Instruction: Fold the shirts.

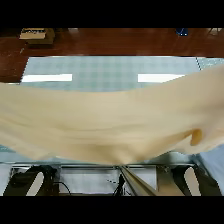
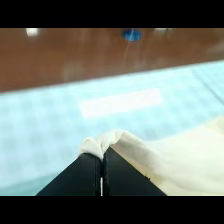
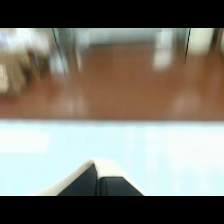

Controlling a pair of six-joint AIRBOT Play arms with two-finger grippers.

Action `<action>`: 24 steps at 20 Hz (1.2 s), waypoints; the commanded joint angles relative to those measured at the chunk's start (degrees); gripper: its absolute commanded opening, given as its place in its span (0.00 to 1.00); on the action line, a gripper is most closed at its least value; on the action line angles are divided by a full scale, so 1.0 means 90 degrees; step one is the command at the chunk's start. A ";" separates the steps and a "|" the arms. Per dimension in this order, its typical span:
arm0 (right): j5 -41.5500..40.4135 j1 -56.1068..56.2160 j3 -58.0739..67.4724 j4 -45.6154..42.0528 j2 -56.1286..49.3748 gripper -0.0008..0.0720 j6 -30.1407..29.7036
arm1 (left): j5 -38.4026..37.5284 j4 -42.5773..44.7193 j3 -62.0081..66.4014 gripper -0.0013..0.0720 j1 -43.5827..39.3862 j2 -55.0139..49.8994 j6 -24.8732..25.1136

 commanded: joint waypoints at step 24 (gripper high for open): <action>-0.4231 0.3089 0.0109 -0.1559 -0.7366 0.04 -0.0100 | 0.6096 -0.0916 -0.3636 0.05 -0.0007 -0.5547 0.1222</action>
